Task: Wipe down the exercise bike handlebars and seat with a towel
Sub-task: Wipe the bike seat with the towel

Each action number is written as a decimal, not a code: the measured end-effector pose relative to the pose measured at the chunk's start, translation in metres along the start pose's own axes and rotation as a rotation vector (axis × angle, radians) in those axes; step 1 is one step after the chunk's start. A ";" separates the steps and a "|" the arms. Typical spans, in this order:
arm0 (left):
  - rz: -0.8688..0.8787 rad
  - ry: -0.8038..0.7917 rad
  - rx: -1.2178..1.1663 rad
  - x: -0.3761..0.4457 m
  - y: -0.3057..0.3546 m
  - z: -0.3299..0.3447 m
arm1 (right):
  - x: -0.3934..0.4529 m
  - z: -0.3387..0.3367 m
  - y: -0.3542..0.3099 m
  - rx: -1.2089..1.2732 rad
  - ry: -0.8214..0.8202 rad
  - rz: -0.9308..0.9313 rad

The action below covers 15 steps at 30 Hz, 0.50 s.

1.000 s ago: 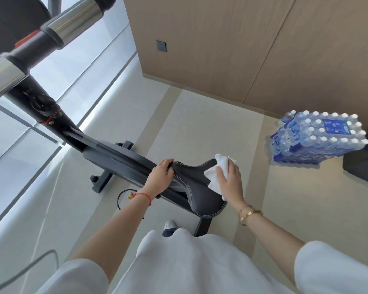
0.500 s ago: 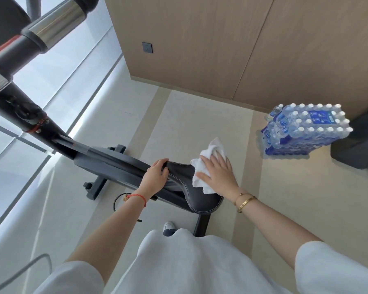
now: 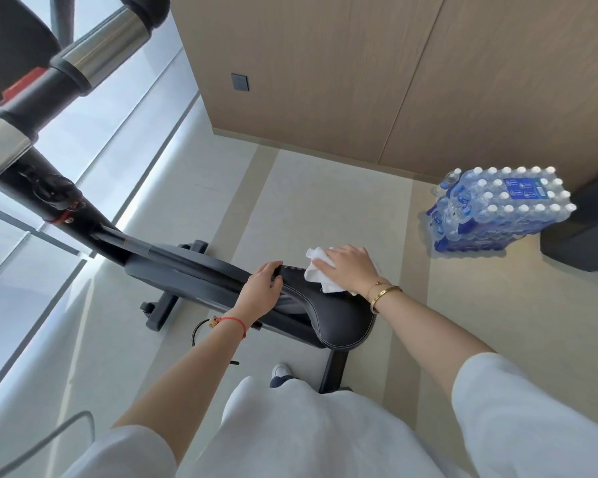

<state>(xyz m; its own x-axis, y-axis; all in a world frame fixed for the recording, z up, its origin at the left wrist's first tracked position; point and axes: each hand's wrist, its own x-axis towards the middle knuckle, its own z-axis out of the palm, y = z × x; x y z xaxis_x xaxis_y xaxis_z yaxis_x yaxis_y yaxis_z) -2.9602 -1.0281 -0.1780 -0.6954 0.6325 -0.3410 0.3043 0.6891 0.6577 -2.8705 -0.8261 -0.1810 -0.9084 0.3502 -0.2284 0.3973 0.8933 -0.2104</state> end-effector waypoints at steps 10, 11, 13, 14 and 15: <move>0.011 -0.009 -0.014 -0.001 -0.002 -0.001 | -0.041 0.007 0.027 0.716 0.129 0.477; 0.013 -0.008 -0.013 -0.001 -0.002 -0.001 | -0.051 0.013 0.024 0.745 0.181 0.459; 0.019 -0.005 -0.012 -0.001 -0.004 -0.001 | -0.073 0.025 0.018 0.765 0.260 0.397; 0.024 -0.003 -0.012 0.000 -0.004 0.000 | -0.084 0.029 0.013 0.770 0.280 0.377; 0.028 -0.002 -0.013 0.000 -0.005 0.000 | -0.093 0.034 0.008 0.763 0.295 0.361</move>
<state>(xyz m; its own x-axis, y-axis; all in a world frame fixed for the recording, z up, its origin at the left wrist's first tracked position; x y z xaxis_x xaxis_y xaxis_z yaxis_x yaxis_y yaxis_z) -2.9615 -1.0313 -0.1811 -0.6856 0.6523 -0.3231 0.3155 0.6663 0.6756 -2.7780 -0.8608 -0.1936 -0.6660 0.7260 -0.1715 0.5483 0.3205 -0.7724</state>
